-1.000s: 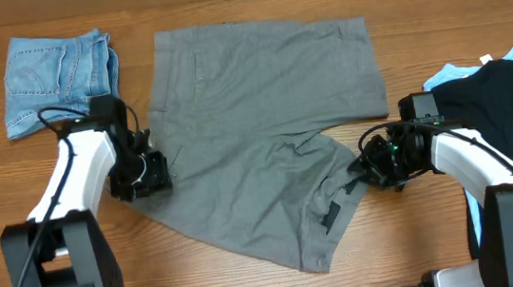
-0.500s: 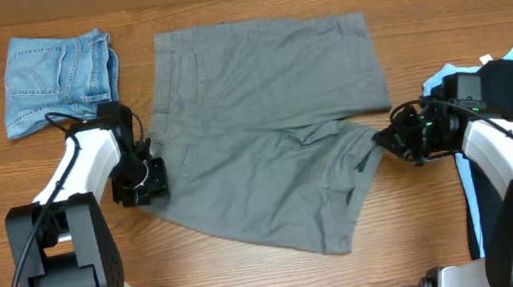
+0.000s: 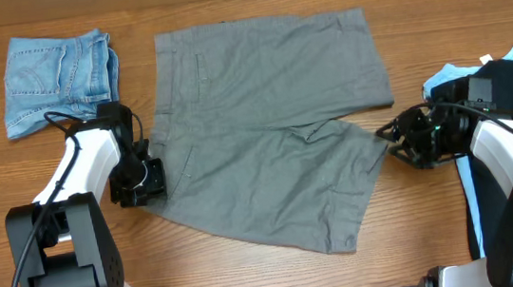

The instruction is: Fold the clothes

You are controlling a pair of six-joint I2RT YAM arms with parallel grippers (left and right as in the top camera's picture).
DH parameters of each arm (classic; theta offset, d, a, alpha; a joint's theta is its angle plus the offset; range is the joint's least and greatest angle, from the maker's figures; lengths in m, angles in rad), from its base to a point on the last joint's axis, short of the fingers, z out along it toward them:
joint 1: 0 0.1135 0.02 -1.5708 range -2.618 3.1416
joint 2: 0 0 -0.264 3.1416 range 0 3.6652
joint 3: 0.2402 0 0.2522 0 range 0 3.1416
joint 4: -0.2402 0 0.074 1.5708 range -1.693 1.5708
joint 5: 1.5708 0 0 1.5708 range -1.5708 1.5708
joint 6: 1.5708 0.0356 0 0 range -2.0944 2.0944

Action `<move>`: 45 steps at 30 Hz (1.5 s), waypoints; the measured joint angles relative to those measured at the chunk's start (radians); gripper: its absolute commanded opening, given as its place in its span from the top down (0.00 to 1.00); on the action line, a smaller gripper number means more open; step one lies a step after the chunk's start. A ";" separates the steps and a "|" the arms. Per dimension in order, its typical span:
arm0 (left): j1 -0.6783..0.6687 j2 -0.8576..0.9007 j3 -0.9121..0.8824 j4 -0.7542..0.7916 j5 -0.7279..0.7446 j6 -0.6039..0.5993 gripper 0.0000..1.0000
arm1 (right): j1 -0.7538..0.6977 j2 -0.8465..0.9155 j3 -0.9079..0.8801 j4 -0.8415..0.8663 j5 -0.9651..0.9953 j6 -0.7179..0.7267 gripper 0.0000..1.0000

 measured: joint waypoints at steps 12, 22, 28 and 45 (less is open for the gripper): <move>0.000 0.000 0.000 0.014 0.000 -0.004 0.52 | 0.075 0.000 -0.043 -0.114 0.048 -0.128 0.49; 0.000 0.000 0.000 0.014 0.000 -0.016 0.51 | 0.197 0.000 -0.122 0.014 0.083 -0.068 0.96; 0.000 0.000 0.000 0.014 0.000 -0.016 0.52 | 0.161 0.000 -0.118 -0.068 0.097 -0.056 0.96; 0.000 0.000 0.000 0.019 0.000 -0.019 0.47 | 0.008 0.000 0.007 -0.344 0.123 -0.212 0.50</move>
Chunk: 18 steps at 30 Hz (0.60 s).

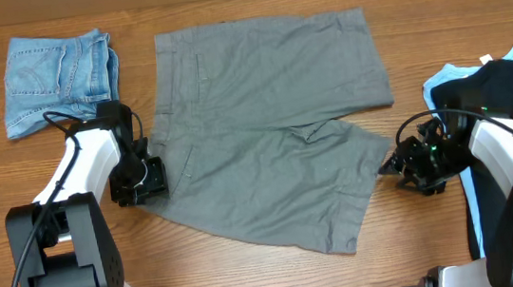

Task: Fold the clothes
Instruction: 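Grasp the bottom edge of the shorts with left and right grippers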

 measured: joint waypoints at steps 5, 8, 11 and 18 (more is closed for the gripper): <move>0.000 0.000 0.000 0.004 0.000 -0.004 0.58 | 0.027 0.000 -0.001 -0.056 -0.003 -0.039 0.55; 0.000 0.000 0.000 0.014 0.000 -0.003 0.57 | 0.093 0.000 -0.019 -0.041 -0.027 -0.051 0.59; 0.000 0.000 0.000 0.018 0.001 -0.003 0.55 | 0.179 0.000 -0.045 -0.038 -0.048 -0.043 0.59; 0.000 0.000 0.000 0.023 0.001 -0.003 0.51 | 0.334 0.000 -0.169 0.048 -0.020 0.119 0.66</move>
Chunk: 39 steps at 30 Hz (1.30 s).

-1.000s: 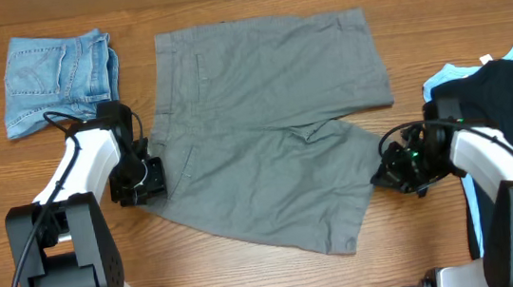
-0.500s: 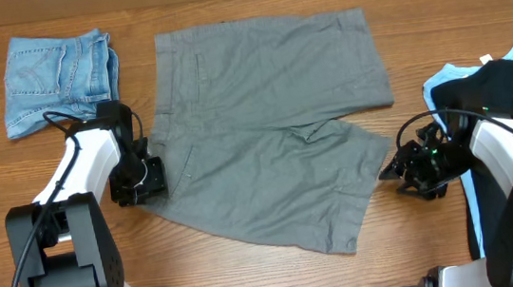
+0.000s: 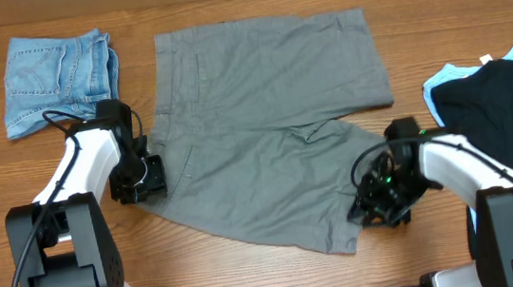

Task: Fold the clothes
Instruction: 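Grasp the bottom edge of the shorts with left and right grippers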

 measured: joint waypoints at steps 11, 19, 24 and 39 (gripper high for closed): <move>0.000 0.000 0.000 0.009 0.000 0.000 0.50 | 0.012 -0.054 -0.167 0.110 -0.047 0.204 0.89; 0.000 0.000 0.004 -0.021 0.000 0.000 0.51 | -0.060 -0.079 -0.162 0.039 0.007 0.246 0.88; 0.000 0.005 0.074 -0.113 0.000 0.000 0.55 | -0.106 -0.163 -0.106 -0.060 0.107 0.261 0.77; 0.000 0.005 0.515 -0.410 0.070 0.000 0.55 | 0.074 -0.323 -0.098 -0.094 0.112 0.284 0.44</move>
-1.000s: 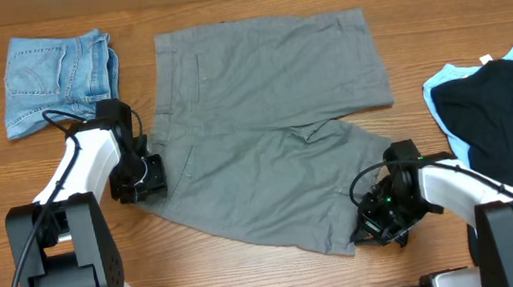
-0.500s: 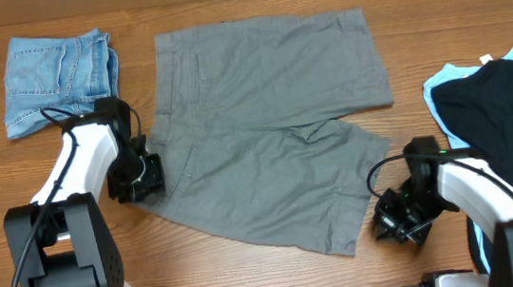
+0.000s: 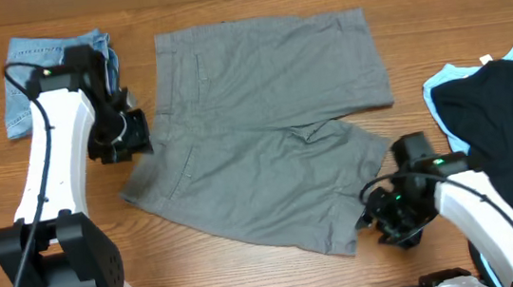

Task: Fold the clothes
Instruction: 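Grasp the bottom edge of the shorts with left and right grippers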

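Grey shorts [image 3: 265, 133] lie spread flat in the middle of the table, waistband to the left, two legs to the right. My left gripper [image 3: 134, 135] hovers at the waistband's left edge, about halfway along it. The waistband's near corner [image 3: 130, 190] lies bare on the wood. My right gripper [image 3: 368, 220] is at the hem of the near leg, close to its front corner [image 3: 351, 244]. From overhead the fingers of both grippers are too dark and small to show whether they are open or shut.
A folded pair of light blue denim shorts [image 3: 58, 76] lies at the back left, just behind my left arm. At the right edge sits a pile of a black garment [image 3: 507, 117] on a light blue one [image 3: 441, 81].
My left gripper has moved from the waistband's near corner back toward the far side, and that corner now shows. My right gripper has shifted slightly nearer along the near leg's hem.
My left gripper stayed at the waistband's near corner through all three earlier moments and is now farther back along the waistband. My right gripper was by the clothes pile beside the near leg's far hem corner, then stood lower each time, and is now near the front corner.
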You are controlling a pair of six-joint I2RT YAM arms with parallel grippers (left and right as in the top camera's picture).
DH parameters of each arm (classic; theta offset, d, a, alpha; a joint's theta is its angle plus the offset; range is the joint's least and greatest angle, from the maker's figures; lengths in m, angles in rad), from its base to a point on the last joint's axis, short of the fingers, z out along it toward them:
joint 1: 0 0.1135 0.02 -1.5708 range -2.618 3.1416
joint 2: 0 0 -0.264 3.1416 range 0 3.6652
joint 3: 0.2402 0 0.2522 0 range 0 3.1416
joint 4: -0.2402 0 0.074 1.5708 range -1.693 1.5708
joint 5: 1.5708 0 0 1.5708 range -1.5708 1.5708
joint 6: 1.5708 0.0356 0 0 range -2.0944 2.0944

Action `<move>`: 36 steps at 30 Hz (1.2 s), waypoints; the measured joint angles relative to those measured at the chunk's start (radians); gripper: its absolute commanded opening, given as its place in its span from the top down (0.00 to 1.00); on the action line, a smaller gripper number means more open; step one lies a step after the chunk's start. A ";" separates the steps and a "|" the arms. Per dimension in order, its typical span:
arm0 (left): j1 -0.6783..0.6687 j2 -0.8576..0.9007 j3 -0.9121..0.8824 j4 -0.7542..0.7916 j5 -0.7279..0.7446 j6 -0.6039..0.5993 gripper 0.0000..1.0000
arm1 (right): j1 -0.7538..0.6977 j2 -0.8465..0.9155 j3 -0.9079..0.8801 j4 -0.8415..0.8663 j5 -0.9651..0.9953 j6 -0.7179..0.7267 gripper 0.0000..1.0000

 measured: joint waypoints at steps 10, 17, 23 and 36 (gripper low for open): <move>0.000 0.000 0.132 -0.071 0.001 0.000 0.53 | 0.185 0.000 -0.082 0.151 -0.031 0.164 0.37; 0.000 0.000 0.132 -0.070 0.001 0.000 0.52 | 0.209 0.021 -0.116 0.214 -0.040 0.238 0.55; 0.000 0.000 0.132 -0.072 0.000 0.002 0.53 | 0.209 0.058 -0.118 0.218 -0.040 0.255 0.78; 0.000 0.000 0.132 -0.090 -0.052 0.004 0.51 | 0.100 0.038 -0.011 -0.015 0.126 0.224 0.96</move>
